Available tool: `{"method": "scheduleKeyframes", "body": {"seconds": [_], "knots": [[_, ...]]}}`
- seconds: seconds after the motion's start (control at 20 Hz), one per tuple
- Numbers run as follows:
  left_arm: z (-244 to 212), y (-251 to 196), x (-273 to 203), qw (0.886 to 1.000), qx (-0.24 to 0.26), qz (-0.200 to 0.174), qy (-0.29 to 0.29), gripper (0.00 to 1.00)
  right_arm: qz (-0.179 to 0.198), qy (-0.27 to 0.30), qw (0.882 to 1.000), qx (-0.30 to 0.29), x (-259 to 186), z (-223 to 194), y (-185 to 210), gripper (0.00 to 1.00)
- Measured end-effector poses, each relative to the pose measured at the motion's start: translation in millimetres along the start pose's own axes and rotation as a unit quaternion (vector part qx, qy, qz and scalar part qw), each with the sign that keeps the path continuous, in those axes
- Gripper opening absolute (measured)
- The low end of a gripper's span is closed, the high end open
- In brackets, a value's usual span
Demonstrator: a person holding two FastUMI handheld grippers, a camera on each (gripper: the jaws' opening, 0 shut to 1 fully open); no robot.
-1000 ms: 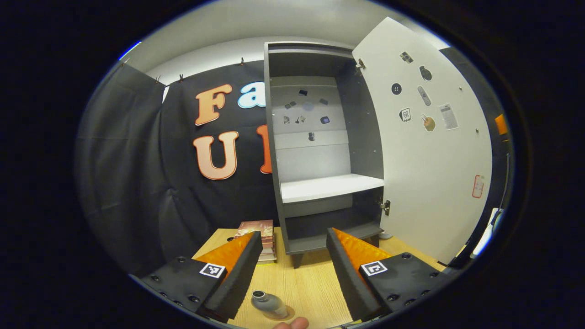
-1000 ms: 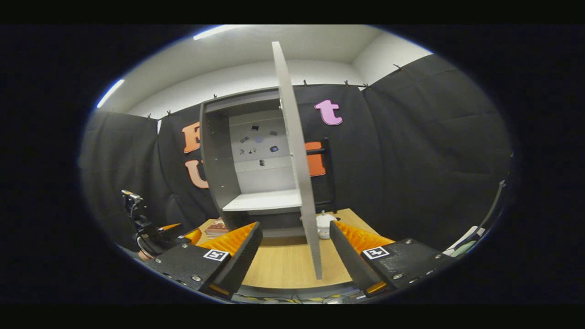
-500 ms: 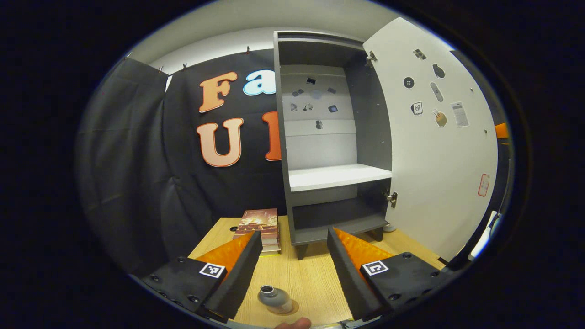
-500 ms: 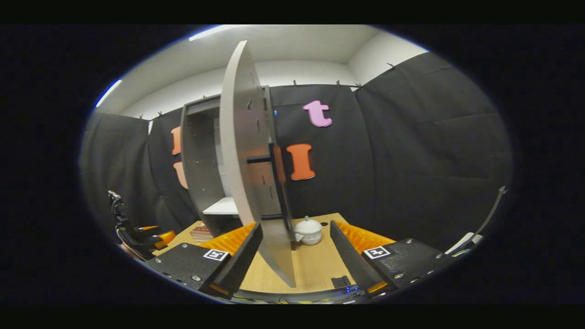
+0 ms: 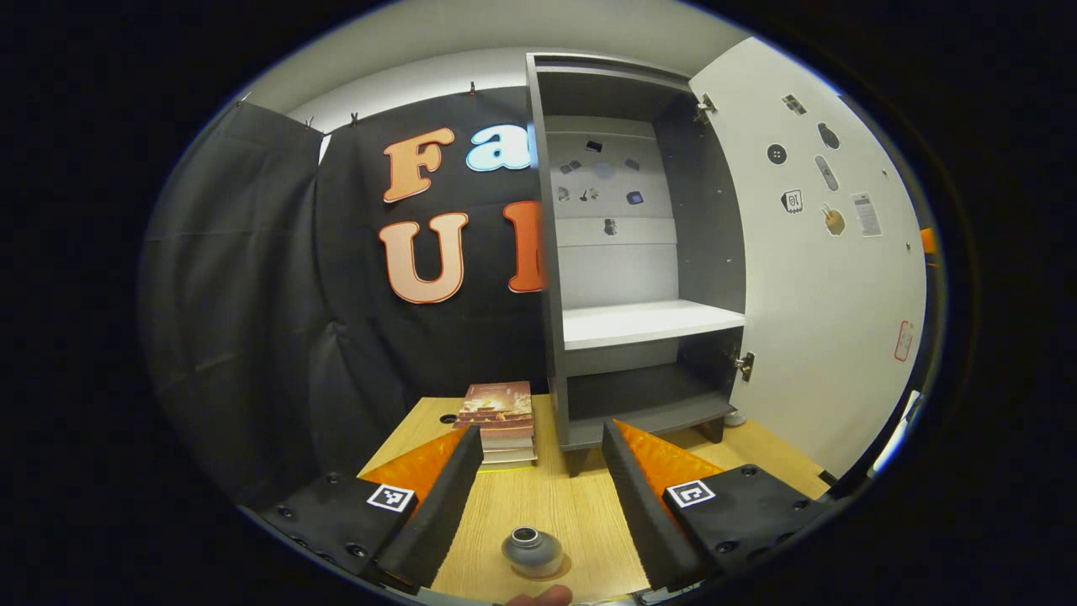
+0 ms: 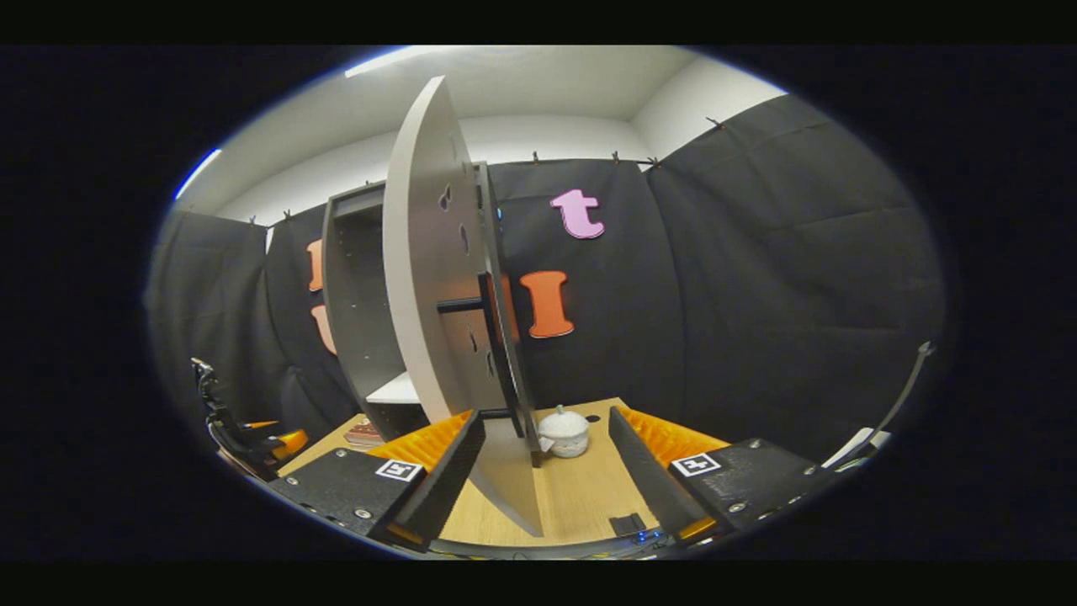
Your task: Open the cabinet door with the right hand, grasp the bottle in the cabinet with the left hand and place it on the coaster, then close the cabinet door with the right hand.
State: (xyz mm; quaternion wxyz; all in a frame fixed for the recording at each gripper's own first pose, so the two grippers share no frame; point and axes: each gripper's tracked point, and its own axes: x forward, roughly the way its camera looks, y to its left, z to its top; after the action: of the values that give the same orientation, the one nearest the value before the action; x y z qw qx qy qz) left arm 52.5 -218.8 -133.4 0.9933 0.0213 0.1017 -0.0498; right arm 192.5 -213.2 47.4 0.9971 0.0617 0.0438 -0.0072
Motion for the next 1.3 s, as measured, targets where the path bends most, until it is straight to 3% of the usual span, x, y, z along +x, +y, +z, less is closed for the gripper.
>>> {"method": "scheduleKeyframes", "body": {"seconds": [0.25,0.3,0.35,0.75,1.2,1.25,1.3], "knots": [[-7,16,5,1.0,-0.008,0.007,0.009,0.92,-0.002,0.0,1.0,-0.021,3,-2,22,0.89],[-9,18,4,1.0,-0.009,0.008,0.01,0.93,0.004,0.002,1.0,-0.022,2,-3,30,0.99],[-8,20,4,1.0,-0.01,0.009,0.009,0.93,0.013,0.006,1.0,-0.021,2,-6,39,0.89],[-14,49,0,1.0,-0.013,0.024,0.011,0.94,0.097,0.004,0.995,-0.032,17,-17,126,0.89],[-26,110,-8,0.997,-0.027,0.073,0.022,0.94,0.179,0.003,0.984,-0.023,53,-29,215,0.9],[-26,115,-10,0.996,-0.027,0.078,0.022,0.92,0.187,0.004,0.982,-0.021,59,-29,223,0.91],[-25,122,-10,0.996,-0.027,0.085,0.021,0.92,0.193,0.009,0.981,-0.018,66,-32,228,0.99]]}}
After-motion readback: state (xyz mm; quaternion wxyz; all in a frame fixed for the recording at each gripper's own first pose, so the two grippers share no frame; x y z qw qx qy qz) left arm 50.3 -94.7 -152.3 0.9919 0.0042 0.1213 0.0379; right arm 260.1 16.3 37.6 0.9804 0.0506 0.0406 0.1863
